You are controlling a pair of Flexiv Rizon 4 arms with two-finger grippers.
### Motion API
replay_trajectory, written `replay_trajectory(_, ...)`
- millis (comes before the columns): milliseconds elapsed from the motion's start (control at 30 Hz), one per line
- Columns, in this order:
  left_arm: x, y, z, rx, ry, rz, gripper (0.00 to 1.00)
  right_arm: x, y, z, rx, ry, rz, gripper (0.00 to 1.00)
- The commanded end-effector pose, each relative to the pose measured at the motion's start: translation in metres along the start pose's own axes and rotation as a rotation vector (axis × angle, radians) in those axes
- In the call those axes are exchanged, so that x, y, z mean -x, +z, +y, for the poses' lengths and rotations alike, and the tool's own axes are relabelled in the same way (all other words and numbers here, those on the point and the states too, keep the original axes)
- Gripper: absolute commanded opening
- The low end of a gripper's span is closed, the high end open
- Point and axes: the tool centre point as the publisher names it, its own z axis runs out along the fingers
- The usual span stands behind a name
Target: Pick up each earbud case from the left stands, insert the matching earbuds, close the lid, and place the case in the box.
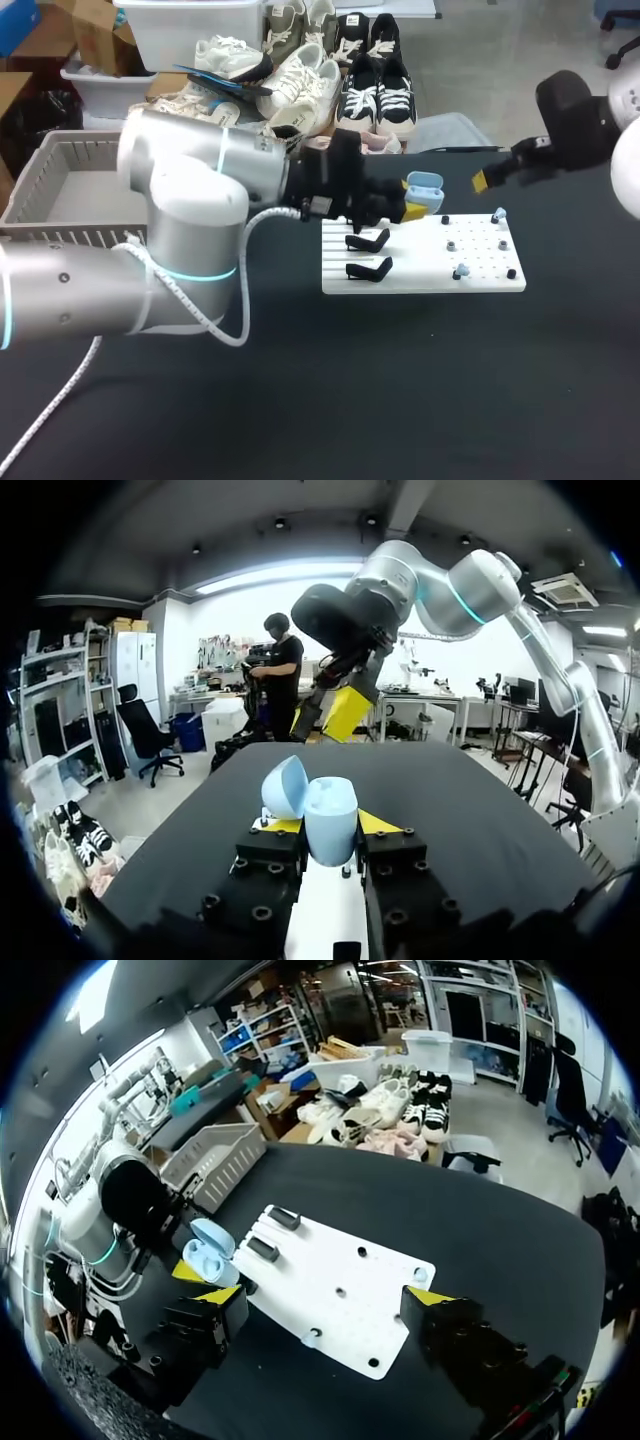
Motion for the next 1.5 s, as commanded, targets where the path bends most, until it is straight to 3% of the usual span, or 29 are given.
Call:
replay_trajectory(33,-0.007,-0.008,-0.008,0.025,0.025,-0.053,0.0,-0.009,-0.009,0.005,-0.149,0.002,0.006,1.0)
replay_trajectory(300,-0.018,-0.011,0.0,0.034,0.035,-0.089,0.0,-0.013,-0.011,0.002,-0.203,0.022,0.056,1.0)
replay_trajectory(567,-0.032,-0.01,-0.004,0.027,0.05,-0.102,0.0,-0.018,-0.01,-0.001,-0.229,0.036,0.074,1.0)
replay_trajectory(1167,-0.035,-0.012,-0.005,0.025,0.061,-0.099,0.0,-0.023,-0.004,0.002,-0.248,0.034,0.098,1.0)
replay_trajectory(1500,-0.035,-0.012,-0.005,0.025,0.061,-0.099,0.0,-0.028,-0.005,-0.024,-0.256,-0.012,0.14,1.0)
